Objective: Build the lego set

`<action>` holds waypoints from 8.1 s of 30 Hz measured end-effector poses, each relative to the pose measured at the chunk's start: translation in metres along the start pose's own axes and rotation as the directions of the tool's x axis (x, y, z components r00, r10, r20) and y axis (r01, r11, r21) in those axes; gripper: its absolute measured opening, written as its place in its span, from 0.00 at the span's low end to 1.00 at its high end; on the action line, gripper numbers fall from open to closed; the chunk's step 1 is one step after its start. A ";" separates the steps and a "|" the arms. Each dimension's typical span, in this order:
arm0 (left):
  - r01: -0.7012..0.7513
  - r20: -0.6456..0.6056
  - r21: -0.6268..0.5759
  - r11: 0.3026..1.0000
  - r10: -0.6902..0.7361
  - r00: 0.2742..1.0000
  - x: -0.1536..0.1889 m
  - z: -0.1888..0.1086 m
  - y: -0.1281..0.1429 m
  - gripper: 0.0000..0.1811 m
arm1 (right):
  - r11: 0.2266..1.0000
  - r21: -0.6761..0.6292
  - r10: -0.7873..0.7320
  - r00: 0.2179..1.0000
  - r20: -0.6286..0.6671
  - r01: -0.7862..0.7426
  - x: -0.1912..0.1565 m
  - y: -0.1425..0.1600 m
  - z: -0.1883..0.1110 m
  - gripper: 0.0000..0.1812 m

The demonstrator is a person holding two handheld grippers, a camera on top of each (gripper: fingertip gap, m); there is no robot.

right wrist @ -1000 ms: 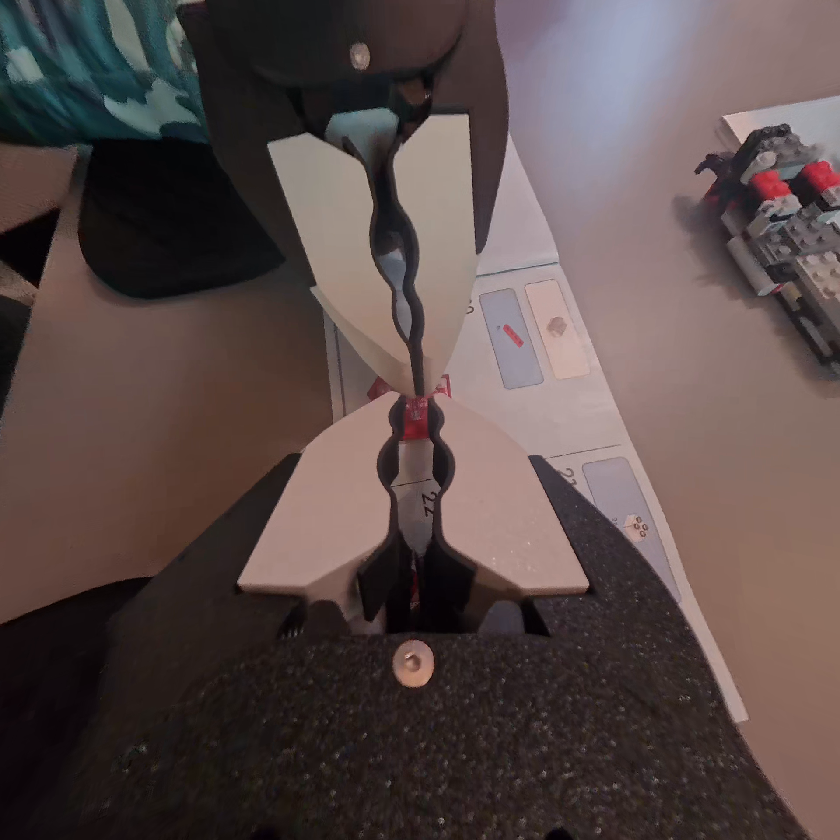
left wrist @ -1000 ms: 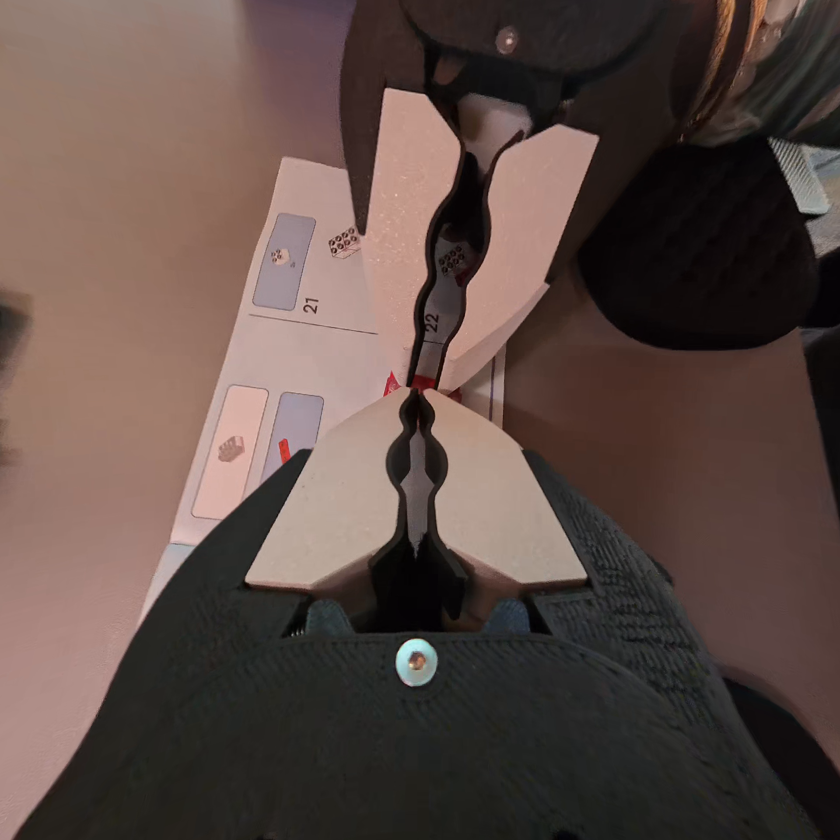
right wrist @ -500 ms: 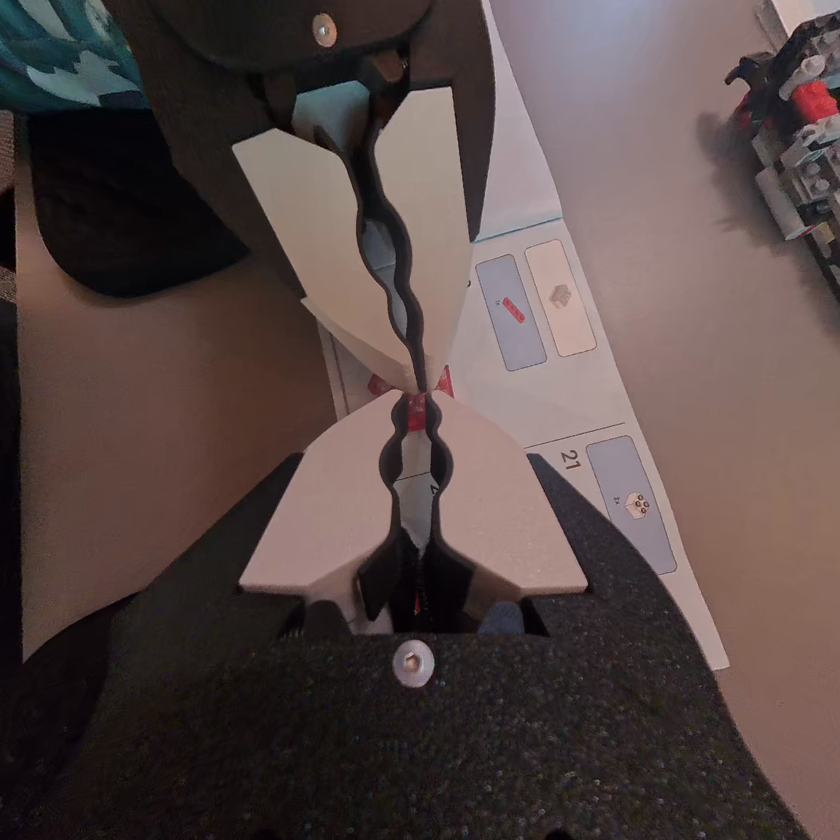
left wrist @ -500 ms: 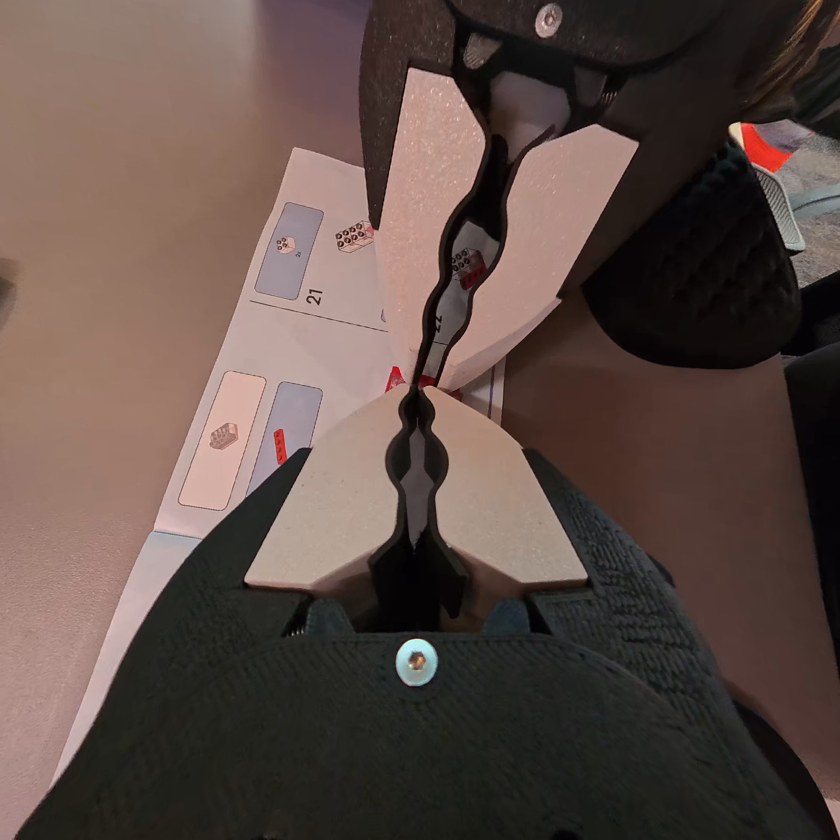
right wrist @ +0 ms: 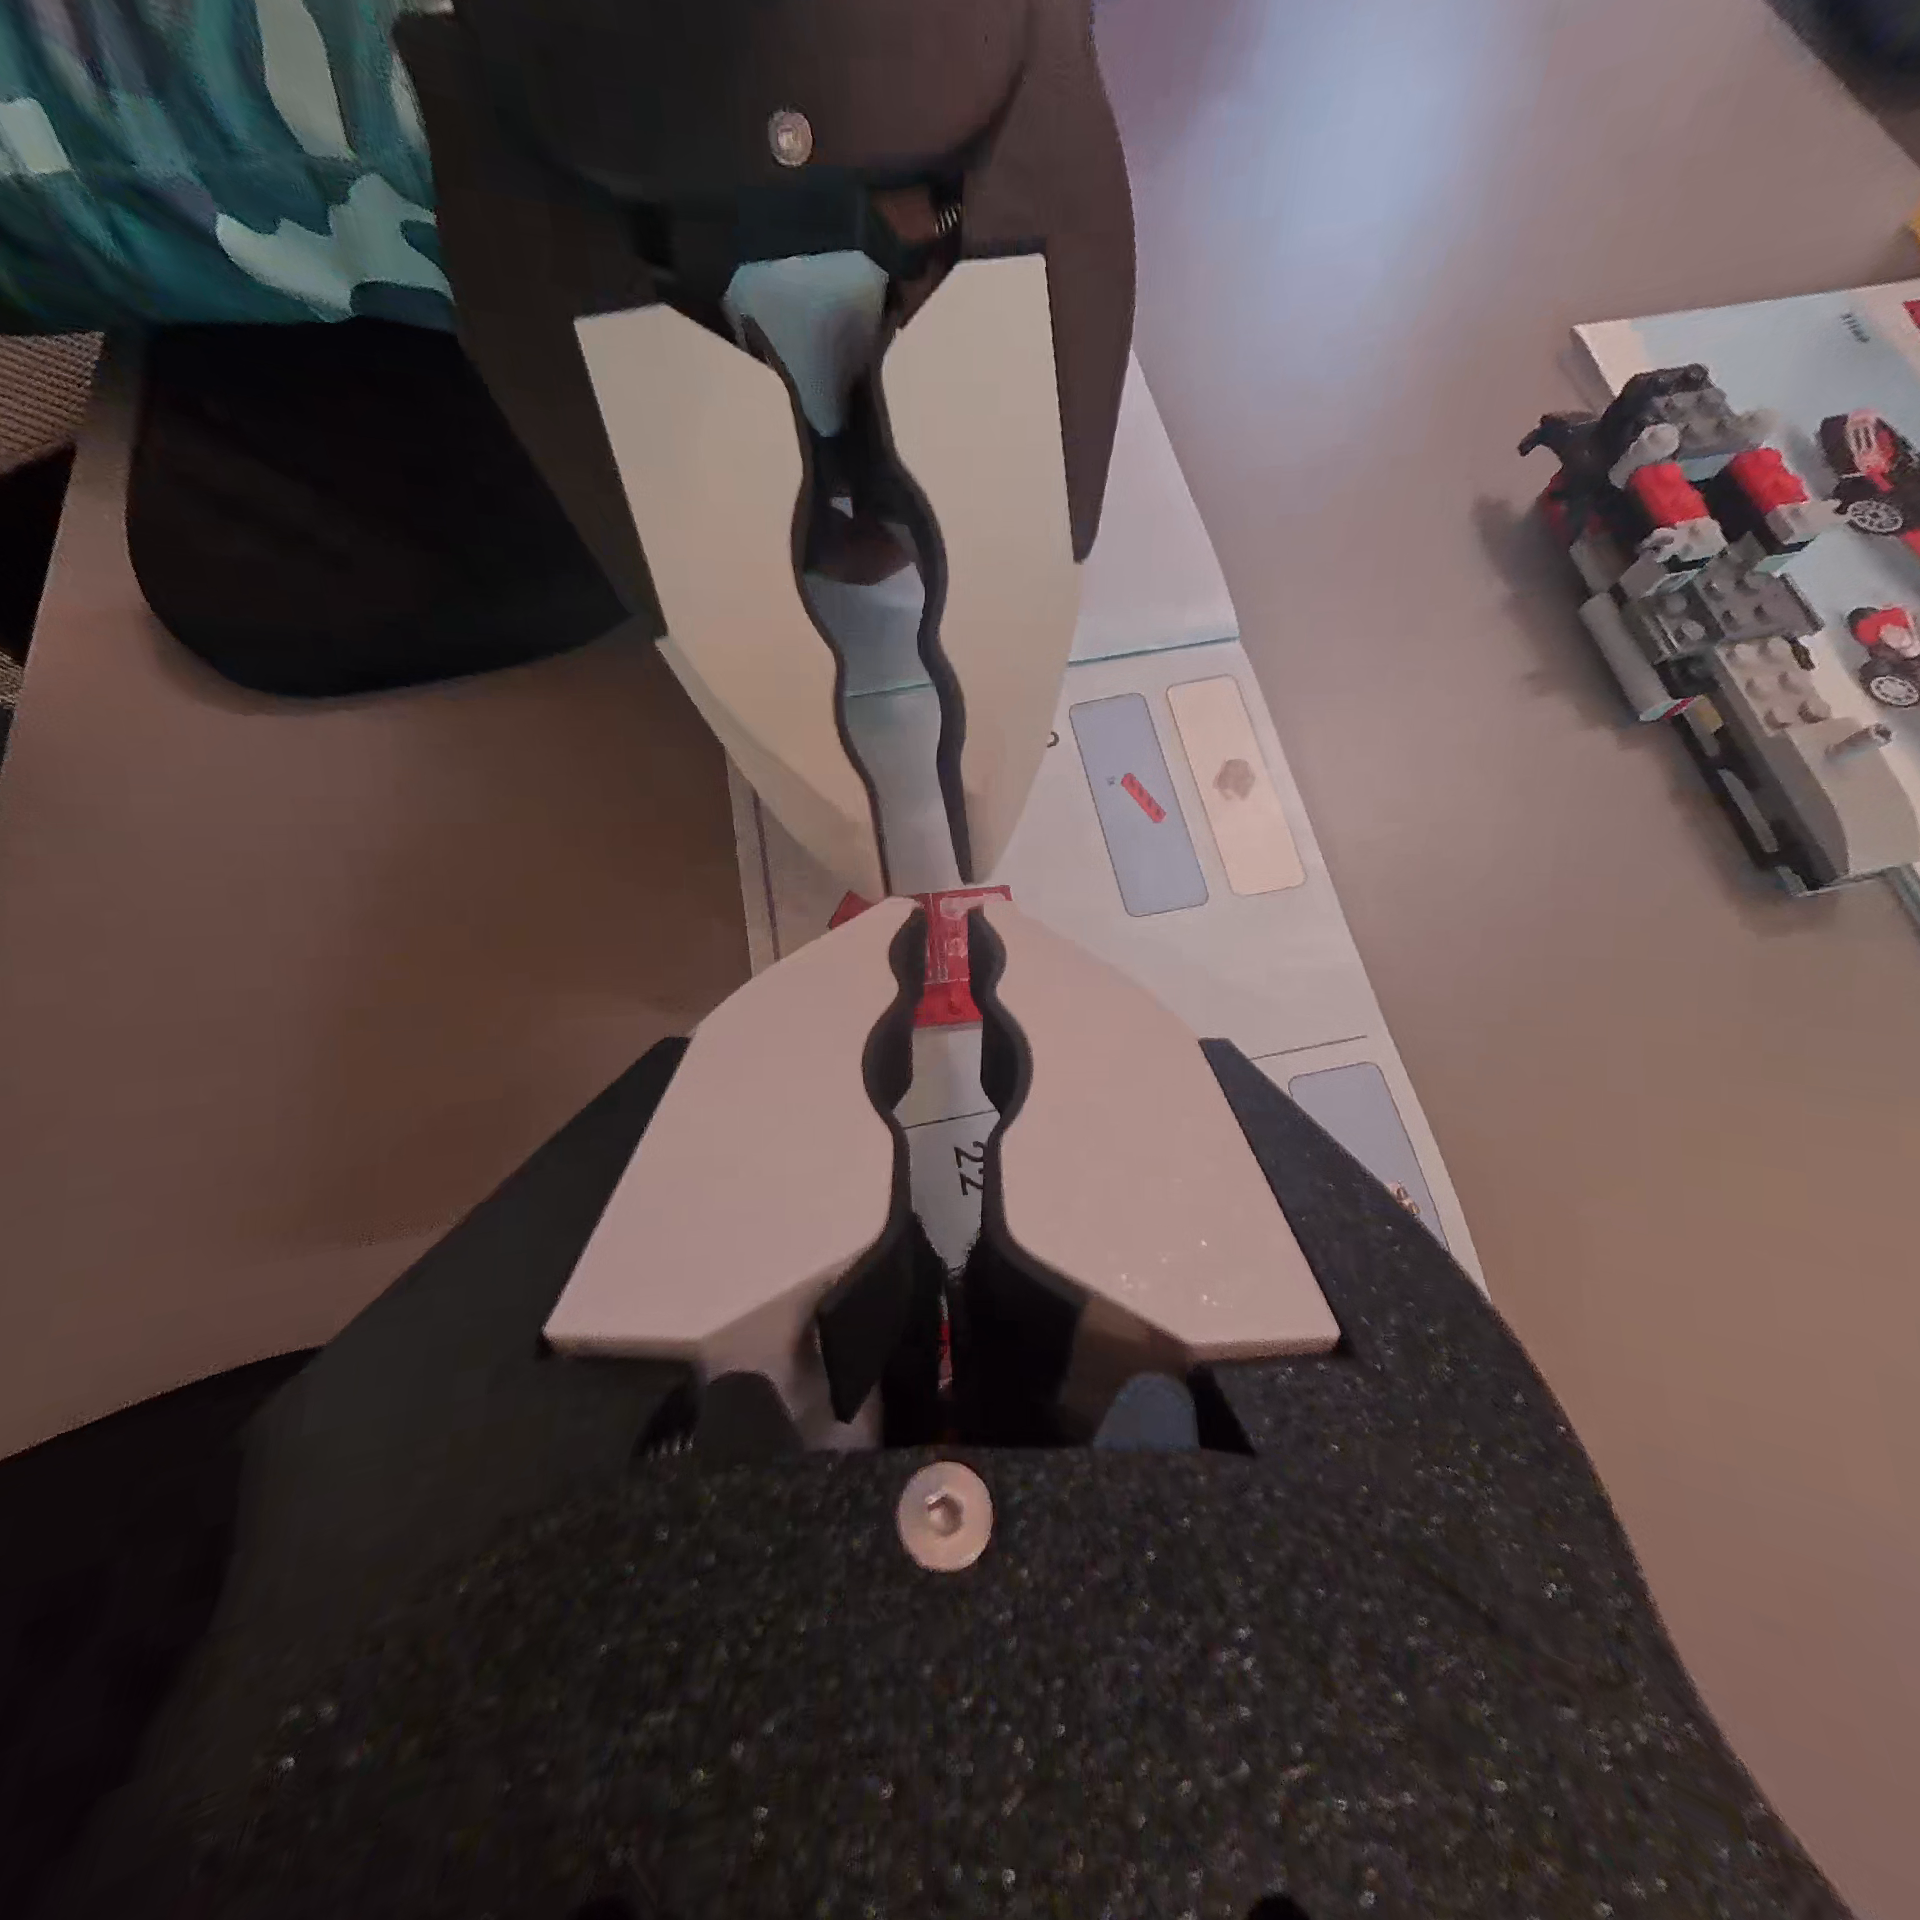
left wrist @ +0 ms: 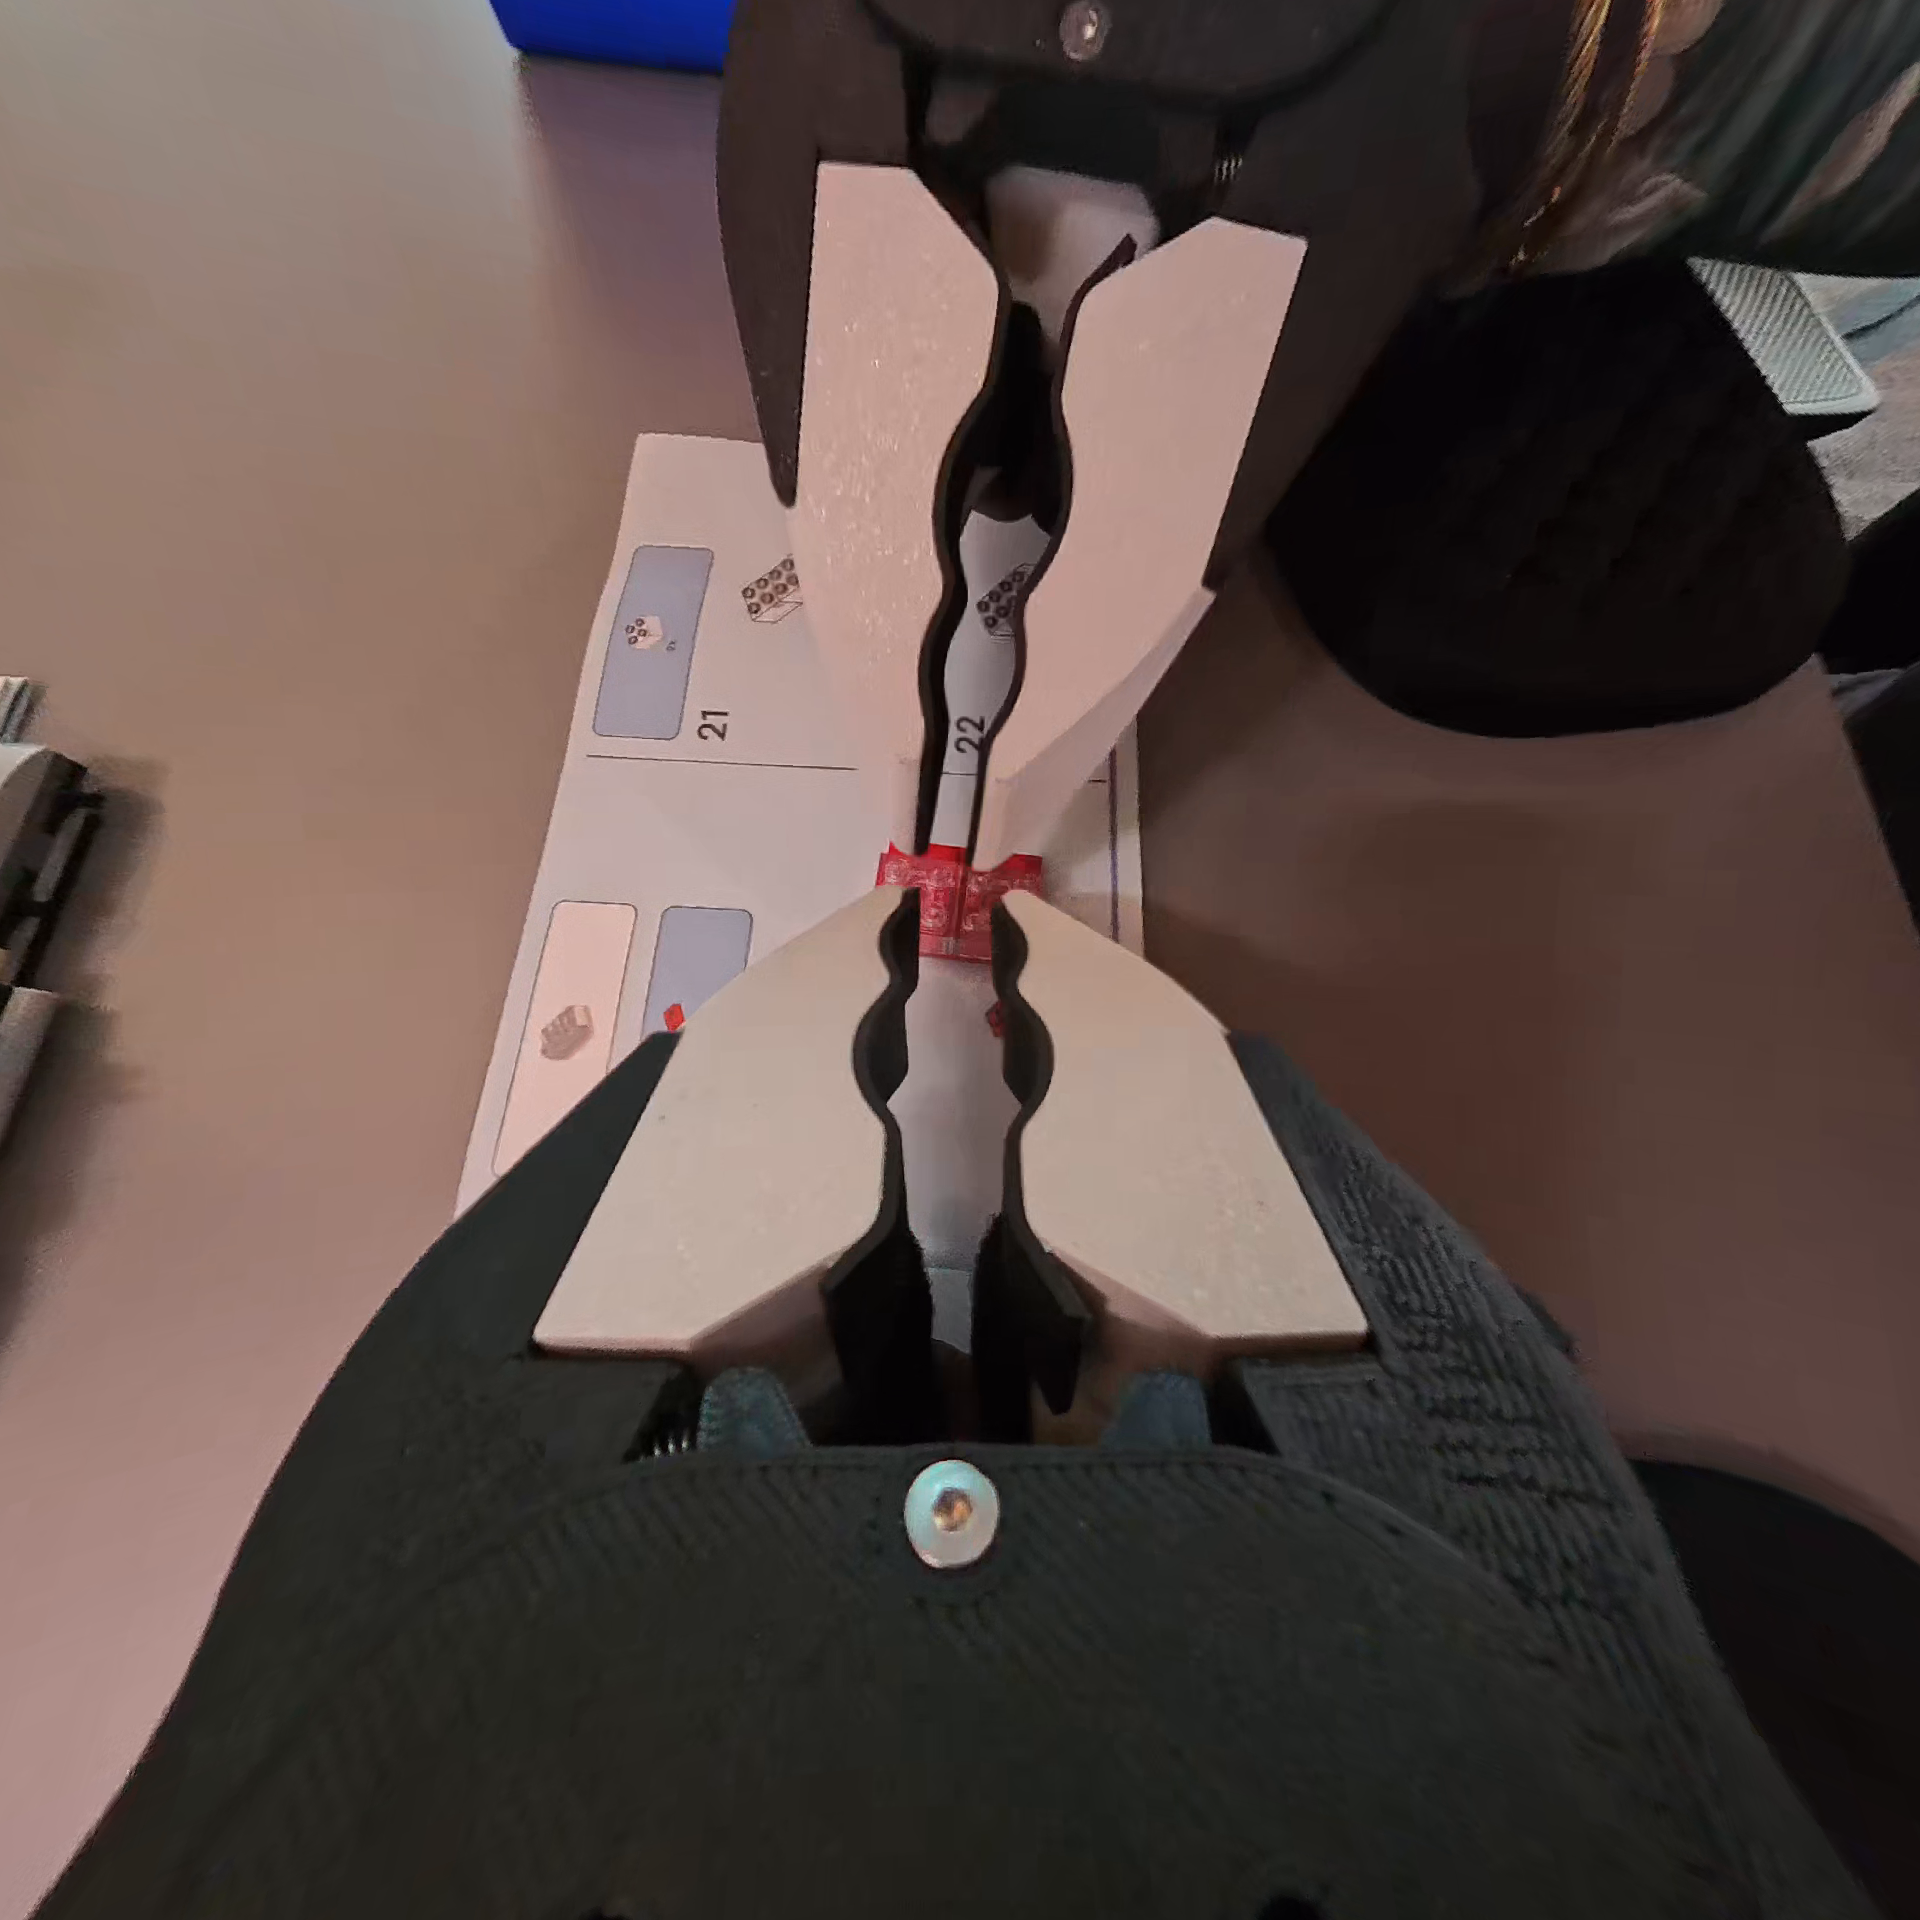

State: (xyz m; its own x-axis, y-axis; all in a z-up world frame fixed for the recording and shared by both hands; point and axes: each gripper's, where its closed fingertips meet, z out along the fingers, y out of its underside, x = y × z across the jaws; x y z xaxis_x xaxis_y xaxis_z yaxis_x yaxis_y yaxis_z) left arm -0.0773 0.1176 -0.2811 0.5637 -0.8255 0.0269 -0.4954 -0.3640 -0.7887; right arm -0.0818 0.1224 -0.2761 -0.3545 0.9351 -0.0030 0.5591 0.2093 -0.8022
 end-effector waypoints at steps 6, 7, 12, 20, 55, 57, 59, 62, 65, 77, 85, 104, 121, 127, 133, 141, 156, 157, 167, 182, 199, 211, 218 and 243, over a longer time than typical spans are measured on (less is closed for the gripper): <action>0.017 0.005 -0.016 1.000 -0.017 1.000 -0.001 0.007 0.003 0.00 | 1.000 -0.029 -0.005 1.000 0.002 0.005 0.001 0.007 0.007 0.01; 0.039 0.003 -0.016 0.999 -0.039 0.999 -0.001 0.007 0.003 0.00 | 1.000 -0.031 -0.005 1.000 -0.001 0.005 0.000 0.007 0.008 0.00; 0.158 -0.035 -0.027 0.987 -0.159 0.987 0.000 0.009 0.005 0.00 | 0.996 -0.069 0.054 0.998 0.021 -0.052 0.000 0.008 0.009 0.00; 0.120 0.000 -0.096 0.988 -0.121 0.993 -0.003 0.009 0.016 0.00 | 0.989 -0.098 0.115 0.992 0.053 -0.109 0.000 0.008 0.009 0.00; -0.023 0.109 0.032 0.999 0.020 0.994 0.013 -0.018 0.021 0.26 | 0.981 -0.090 0.145 0.957 -0.253 -0.173 -0.009 0.070 -0.088 0.19; -0.022 0.113 -0.007 1.000 0.023 0.993 0.013 -0.015 0.026 0.26 | 0.979 -0.068 0.167 0.947 -0.274 -0.192 -0.001 0.067 -0.090 0.19; -0.023 0.122 -0.031 0.999 0.026 0.992 0.012 -0.013 0.029 0.25 | 0.980 -0.042 0.176 0.944 -0.278 -0.195 0.006 0.062 -0.089 0.19; -0.030 0.135 -0.025 0.999 0.033 0.990 0.011 -0.014 0.028 0.25 | 0.980 -0.059 0.168 0.946 -0.277 -0.191 0.011 0.061 -0.088 0.19; -0.024 0.137 -0.022 0.999 0.027 0.990 0.010 -0.015 0.028 0.24 | 0.977 -0.072 0.171 0.938 -0.301 -0.201 0.013 0.064 -0.094 0.19; 0.005 0.104 -0.061 0.998 0.002 0.995 0.012 -0.015 0.036 0.21 | 0.920 -0.088 0.299 0.829 -0.473 -0.383 0.040 0.098 -0.100 0.19; 0.009 0.101 -0.062 0.998 -0.003 0.995 0.012 -0.015 0.036 0.21 | 0.879 -0.029 0.363 0.707 -0.607 -0.476 0.064 0.104 -0.109 0.27; 0.001 0.153 -0.055 0.999 0.008 0.988 0.006 -0.015 0.033 0.16 | 0.907 -0.093 0.329 0.830 -0.452 -0.410 0.084 0.064 -0.057 0.04; -0.531 0.302 0.019 0.847 0.501 0.811 -0.018 -0.005 -0.046 0.20 | 0.995 0.052 -0.071 0.952 -0.297 0.090 0.004 -0.025 -0.041 0.02; -0.564 0.260 -0.017 0.826 0.548 0.795 -0.022 -0.016 -0.038 0.01 | 0.956 0.279 -0.028 0.977 -0.211 0.087 -0.009 -0.054 -0.069 0.09; -0.414 0.346 0.286 0.864 0.309 0.886 -0.034 -0.093 -0.042 0.00 | 0.991 0.060 0.127 0.973 -0.193 -0.118 0.028 -0.004 -0.067 0.04; -0.209 0.642 0.293 0.933 -0.030 0.766 -0.080 -0.163 0.003 0.02 | 0.996 -0.035 -0.077 0.992 0.099 0.081 0.000 -0.038 0.050 0.04; -0.124 0.792 0.203 0.971 -0.088 0.604 -0.030 -0.195 -0.049 0.05 | 0.995 -0.082 0.080 0.973 0.218 -0.064 -0.003 -0.036 0.087 0.02; -0.032 0.655 0.146 0.989 -0.072 0.752 -0.018 -0.154 -0.036 0.03 | 0.994 -0.083 0.086 0.971 0.225 -0.068 -0.004 -0.035 0.086 0.01; -0.024 0.394 -0.282 0.959 0.138 0.908 -0.001 -0.024 0.046 0.00 | 0.975 -0.126 0.214 0.915 0.341 -0.181 -0.003 -0.021 0.066 0.00; -0.200 0.454 -0.320 0.926 0.335 0.826 -0.004 -0.024 0.043 0.00 | 0.948 -0.028 0.318 0.948 -0.012 -0.318 0.061 -0.024 0.069 0.00; -0.143 0.588 0.673 0.726 -0.408 0.698 -0.036 -0.143 -0.028 0.12 | 0.850 0.187 0.501 0.649 -0.572 -0.492 0.075 0.045 -0.112 0.45; -0.122 0.540 0.736 0.666 -0.470 0.698 -0.038 -0.160 -0.022 0.16 | 0.788 0.016 0.457 0.567 -0.685 -0.616 0.059 0.106 -0.117 0.38; -0.144 0.544 0.718 0.681 -0.421 0.726 -0.033 -0.156 -0.026 0.16 | 0.801 -0.007 0.445 0.602 -0.663 -0.599 0.066 0.112 -0.118 0.19; -0.260 0.581 0.463 0.848 -0.068 0.811 -0.004 -0.100 -0.033 0.14 | 0.979 -0.009 0.195 0.945 -0.262 -0.204 0.027 -0.003 -0.018 0.27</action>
State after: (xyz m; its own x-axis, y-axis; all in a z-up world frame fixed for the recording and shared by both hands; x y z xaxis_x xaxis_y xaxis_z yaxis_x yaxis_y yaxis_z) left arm -0.1287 0.0899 -0.1937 0.8750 -0.3940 -0.2812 -0.2608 0.1057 -0.9596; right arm -0.0800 0.1525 -0.2632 -0.0299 0.9995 -0.0030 0.6268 0.0164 -0.7790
